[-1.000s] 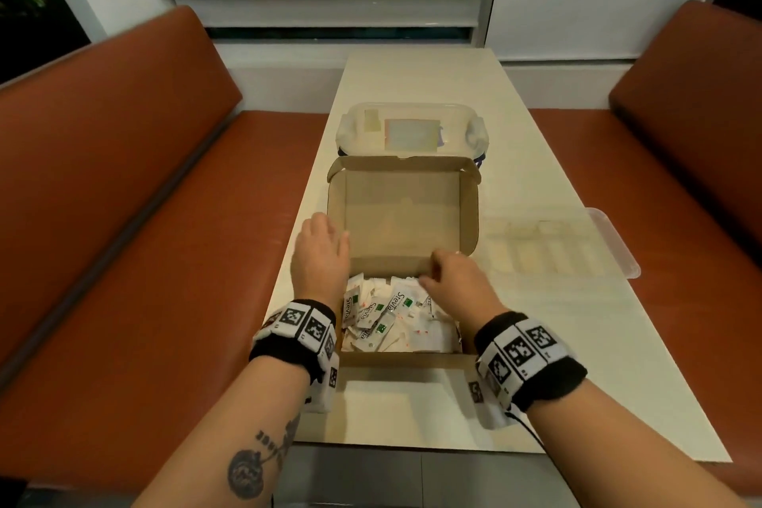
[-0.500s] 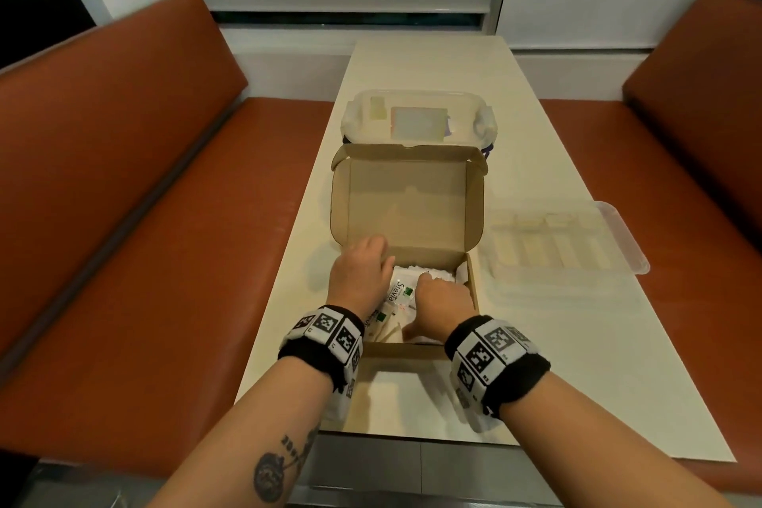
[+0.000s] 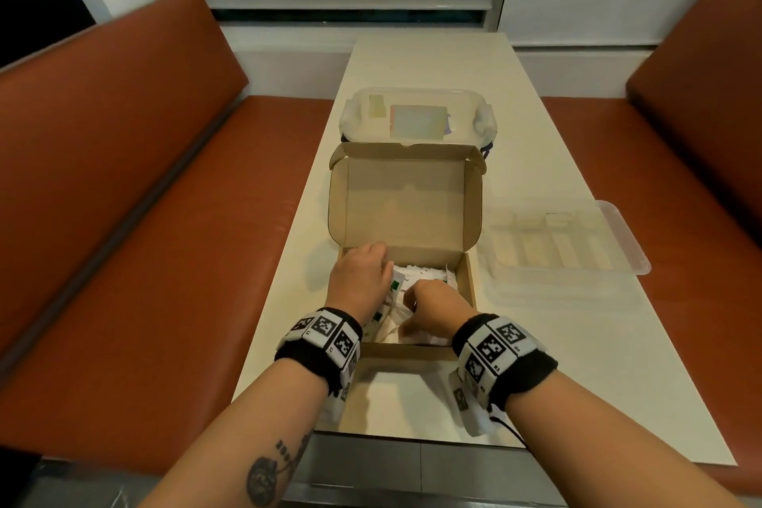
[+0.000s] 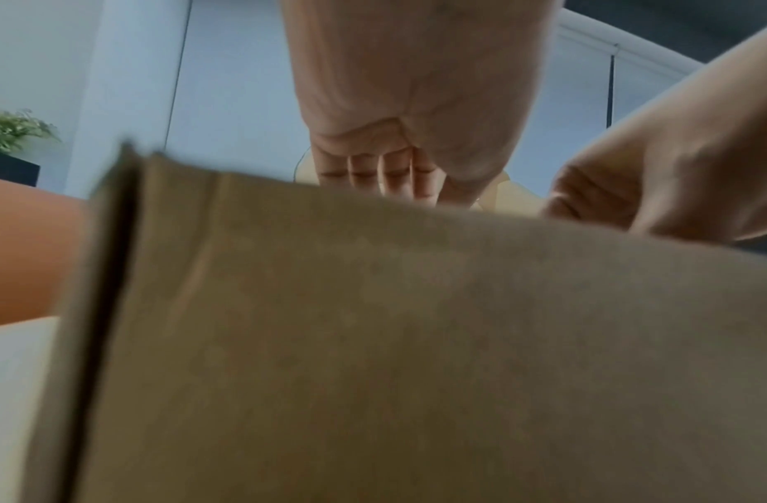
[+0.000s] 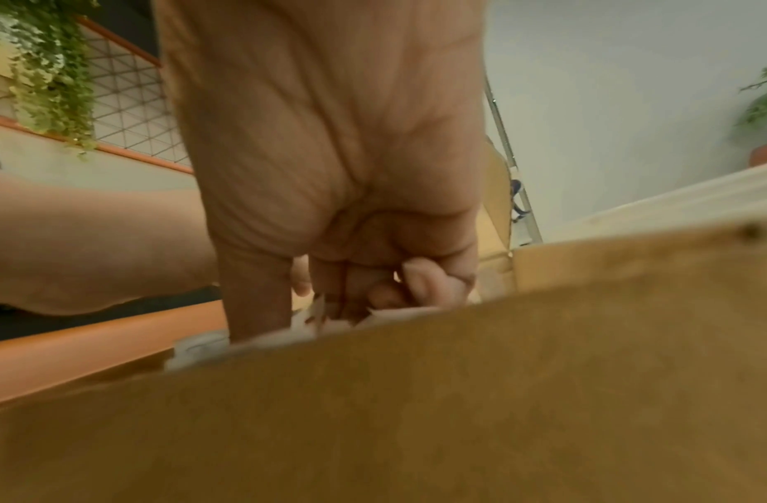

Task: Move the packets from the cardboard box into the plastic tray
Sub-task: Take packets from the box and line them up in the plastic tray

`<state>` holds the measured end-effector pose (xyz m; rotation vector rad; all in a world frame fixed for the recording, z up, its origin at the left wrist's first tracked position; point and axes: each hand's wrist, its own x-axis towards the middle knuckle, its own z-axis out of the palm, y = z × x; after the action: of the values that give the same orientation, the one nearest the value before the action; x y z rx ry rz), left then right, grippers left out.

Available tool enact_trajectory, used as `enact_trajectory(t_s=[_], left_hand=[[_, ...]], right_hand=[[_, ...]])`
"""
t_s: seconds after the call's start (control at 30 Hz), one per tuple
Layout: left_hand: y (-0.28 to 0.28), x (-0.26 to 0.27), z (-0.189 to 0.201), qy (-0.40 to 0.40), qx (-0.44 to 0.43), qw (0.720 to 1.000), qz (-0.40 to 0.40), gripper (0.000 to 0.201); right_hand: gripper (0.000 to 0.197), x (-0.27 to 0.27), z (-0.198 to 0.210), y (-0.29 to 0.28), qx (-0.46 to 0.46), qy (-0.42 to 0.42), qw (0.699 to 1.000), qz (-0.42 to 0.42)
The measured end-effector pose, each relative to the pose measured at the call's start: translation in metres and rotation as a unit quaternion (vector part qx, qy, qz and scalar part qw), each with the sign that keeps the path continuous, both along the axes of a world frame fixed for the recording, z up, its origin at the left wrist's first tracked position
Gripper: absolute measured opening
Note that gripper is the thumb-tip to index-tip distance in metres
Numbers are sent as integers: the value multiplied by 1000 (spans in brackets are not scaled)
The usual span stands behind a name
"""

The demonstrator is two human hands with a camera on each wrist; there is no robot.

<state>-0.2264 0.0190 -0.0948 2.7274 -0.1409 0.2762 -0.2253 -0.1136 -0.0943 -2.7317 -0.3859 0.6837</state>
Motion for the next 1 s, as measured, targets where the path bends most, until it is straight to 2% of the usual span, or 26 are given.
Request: enact_trajectory(t_s=[0.23, 0.37, 0.5, 0.57, 0.67, 0.83, 1.0], left_hand=[[-2, -9, 3, 11, -29, 999, -12, 17], [-2, -19, 2, 21, -59, 998, -23, 17], [-1, -26, 3, 21, -67, 996, -57, 23], [-2, -29, 4, 32, -72, 994, -76, 32], [-7, -34, 7, 33, -116, 989, -91, 42], [-24, -36, 8, 44, -195, 979, -42, 47], [-33, -35, 11, 59, -231, 970, -39, 46]], right_hand=[[44, 6, 7, -18, 68, -14, 996, -49], [33, 8, 14, -27, 123, -16, 989, -78], [42, 10, 21, -34, 167, -30, 982, -86], [35, 10, 24, -36, 194, -33, 976, -91], [26, 7, 29, -40, 263, -25, 958, -108], [27, 3, 32, -46, 321, -33, 938, -129], [21, -3, 29, -53, 414, -8, 896, -162]])
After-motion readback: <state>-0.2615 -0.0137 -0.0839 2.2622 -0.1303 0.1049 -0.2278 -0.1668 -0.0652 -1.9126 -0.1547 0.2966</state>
